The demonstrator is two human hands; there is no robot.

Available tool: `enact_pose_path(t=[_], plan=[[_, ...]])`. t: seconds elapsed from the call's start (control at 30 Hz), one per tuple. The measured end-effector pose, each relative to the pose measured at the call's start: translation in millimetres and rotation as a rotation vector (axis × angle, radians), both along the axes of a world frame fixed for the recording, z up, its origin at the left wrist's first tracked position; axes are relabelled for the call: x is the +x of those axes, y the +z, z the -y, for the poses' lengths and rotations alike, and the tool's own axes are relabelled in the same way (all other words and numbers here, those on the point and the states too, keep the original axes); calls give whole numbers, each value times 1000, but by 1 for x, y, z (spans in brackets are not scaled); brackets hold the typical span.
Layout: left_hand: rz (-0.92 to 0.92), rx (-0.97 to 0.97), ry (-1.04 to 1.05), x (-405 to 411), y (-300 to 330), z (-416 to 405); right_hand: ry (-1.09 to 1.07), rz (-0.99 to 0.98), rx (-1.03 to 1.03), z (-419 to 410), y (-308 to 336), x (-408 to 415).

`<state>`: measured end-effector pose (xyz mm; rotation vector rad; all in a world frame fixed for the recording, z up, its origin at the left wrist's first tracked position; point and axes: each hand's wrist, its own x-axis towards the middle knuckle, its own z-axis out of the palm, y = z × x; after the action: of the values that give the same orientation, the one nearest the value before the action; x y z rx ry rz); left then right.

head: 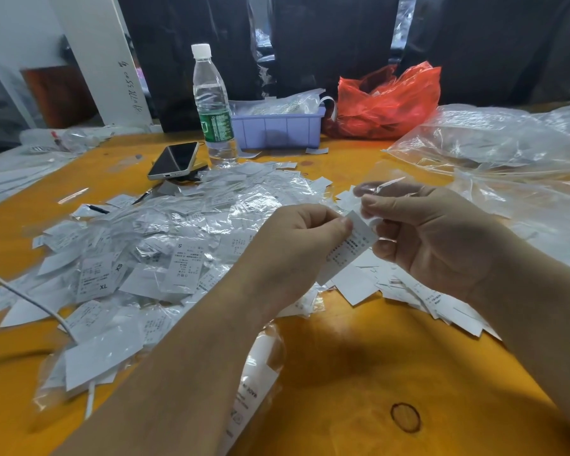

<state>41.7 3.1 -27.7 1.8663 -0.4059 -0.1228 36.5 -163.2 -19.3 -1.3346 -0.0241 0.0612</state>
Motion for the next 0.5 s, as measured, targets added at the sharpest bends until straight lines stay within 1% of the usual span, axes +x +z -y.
enact_pose_path(t=[0.27,0.5], plan=[[-33,-13,41,-1,3,-1,22,3,-142,0,2,-3],[-43,10,36,-3,4,-1,-102,33,-212,0,2,-3]])
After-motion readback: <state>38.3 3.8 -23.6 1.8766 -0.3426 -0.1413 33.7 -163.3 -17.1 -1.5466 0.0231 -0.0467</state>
